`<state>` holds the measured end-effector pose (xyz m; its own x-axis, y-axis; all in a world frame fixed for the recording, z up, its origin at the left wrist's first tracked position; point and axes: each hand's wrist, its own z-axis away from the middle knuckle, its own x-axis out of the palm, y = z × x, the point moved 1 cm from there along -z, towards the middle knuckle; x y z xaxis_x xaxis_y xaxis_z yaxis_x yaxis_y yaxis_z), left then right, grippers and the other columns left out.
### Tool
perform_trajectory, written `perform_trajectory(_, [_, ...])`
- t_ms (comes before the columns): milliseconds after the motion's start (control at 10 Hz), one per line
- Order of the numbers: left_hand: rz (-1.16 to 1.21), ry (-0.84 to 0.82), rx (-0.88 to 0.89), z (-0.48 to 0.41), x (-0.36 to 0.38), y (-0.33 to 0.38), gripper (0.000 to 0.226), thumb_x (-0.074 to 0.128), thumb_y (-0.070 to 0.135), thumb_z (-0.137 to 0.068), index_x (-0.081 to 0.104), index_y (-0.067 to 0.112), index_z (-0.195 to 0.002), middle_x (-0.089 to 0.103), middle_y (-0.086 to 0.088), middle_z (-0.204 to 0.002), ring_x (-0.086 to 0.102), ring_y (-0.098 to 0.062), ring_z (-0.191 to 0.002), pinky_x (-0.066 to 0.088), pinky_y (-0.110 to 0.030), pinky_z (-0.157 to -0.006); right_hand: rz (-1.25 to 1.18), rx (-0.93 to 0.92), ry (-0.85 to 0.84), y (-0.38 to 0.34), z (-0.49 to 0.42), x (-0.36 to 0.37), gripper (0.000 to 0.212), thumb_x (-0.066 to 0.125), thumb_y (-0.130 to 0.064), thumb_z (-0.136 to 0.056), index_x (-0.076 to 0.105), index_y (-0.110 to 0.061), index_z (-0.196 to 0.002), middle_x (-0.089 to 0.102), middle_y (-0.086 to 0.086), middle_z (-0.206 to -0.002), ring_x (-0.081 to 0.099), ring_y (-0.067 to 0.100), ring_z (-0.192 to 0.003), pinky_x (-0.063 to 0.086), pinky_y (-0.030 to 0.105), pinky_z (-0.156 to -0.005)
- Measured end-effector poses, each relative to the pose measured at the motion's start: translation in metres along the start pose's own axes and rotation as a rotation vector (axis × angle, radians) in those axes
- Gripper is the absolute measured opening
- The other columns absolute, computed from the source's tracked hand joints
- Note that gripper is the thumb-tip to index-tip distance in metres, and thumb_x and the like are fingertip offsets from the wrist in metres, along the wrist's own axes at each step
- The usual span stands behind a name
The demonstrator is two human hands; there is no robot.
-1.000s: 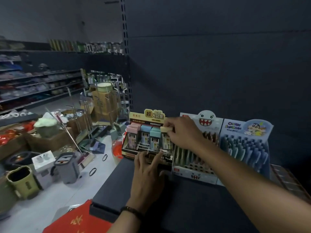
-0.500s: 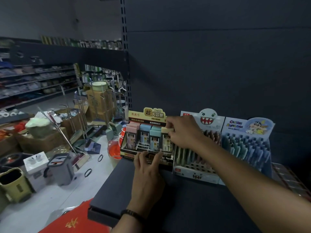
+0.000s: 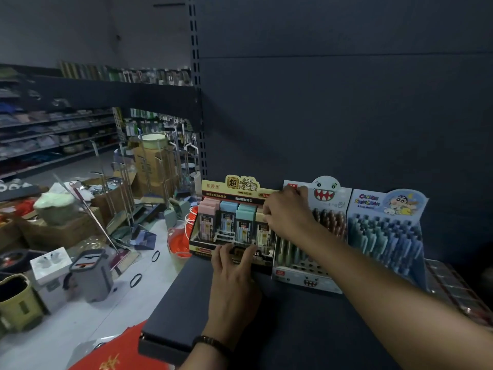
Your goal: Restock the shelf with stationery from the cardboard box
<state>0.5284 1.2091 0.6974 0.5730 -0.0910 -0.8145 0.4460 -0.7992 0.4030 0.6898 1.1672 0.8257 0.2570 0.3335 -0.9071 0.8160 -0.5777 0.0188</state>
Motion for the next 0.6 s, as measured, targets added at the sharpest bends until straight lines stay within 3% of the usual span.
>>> perform_trajectory(100, [-0.024,0.040,0.011,0.001,0.000,0.000,0.074,0.029,0.022,-0.079,0.039,0.036,-0.152,0.030,-0.013,-0.148,0.023,-0.037,-0.142,0.041,-0.048,-0.117,0.100,-0.002,0.041,-0.002,0.003,0.000,0.011,0.077,-0.023,-0.086,0.074,-0.026,-0.076,0.064,-0.008,-0.072,0.054,0.020,-0.088,0.028,0.042,-0.090])
perform_trajectory(300, [-0.031,0.008,0.018,-0.001,0.002,0.000,0.076,0.052,0.017,-0.081,0.037,0.036,-0.153,0.032,-0.016,-0.149,0.024,-0.041,-0.143,0.035,-0.052,-0.120,0.111,0.007,-0.014,-0.011,0.016,-0.011,0.017,0.063,-0.017,-0.086,0.064,-0.024,-0.070,0.060,-0.005,-0.073,0.050,0.021,-0.086,0.031,0.044,-0.088])
perform_trajectory(400, [-0.031,-0.018,0.026,-0.001,0.001,-0.001,0.078,0.055,0.021,-0.081,0.035,0.035,-0.154,0.031,-0.017,-0.149,0.023,-0.043,-0.143,0.033,-0.055,-0.122,0.068,0.034,0.004,-0.011,0.027,-0.021,0.014,0.058,-0.019,-0.088,0.069,-0.026,-0.083,0.063,-0.007,-0.079,0.053,0.020,-0.092,0.028,0.044,-0.087])
perform_trajectory(500, [0.006,-0.011,0.049,-0.002,0.004,-0.003,0.078,0.059,0.020,-0.082,0.034,0.033,-0.155,0.028,-0.019,-0.150,0.022,-0.043,-0.143,0.033,-0.058,-0.121,0.000,0.023,0.133,-0.008,0.057,-0.030,0.020,0.053,-0.031,-0.097,0.073,-0.029,-0.099,0.071,-0.012,-0.093,0.055,0.016,-0.102,0.027,0.042,-0.093])
perform_trajectory(600, [0.141,-0.013,-0.027,0.000,0.001,-0.009,0.078,0.066,0.020,-0.083,0.035,0.034,-0.153,0.022,-0.016,-0.153,0.020,-0.041,-0.145,0.036,-0.056,-0.117,-0.234,0.058,0.262,-0.007,0.110,-0.042,0.019,0.056,-0.037,-0.098,0.074,-0.031,-0.098,0.070,-0.016,-0.094,0.054,0.013,-0.100,0.033,0.037,-0.093])
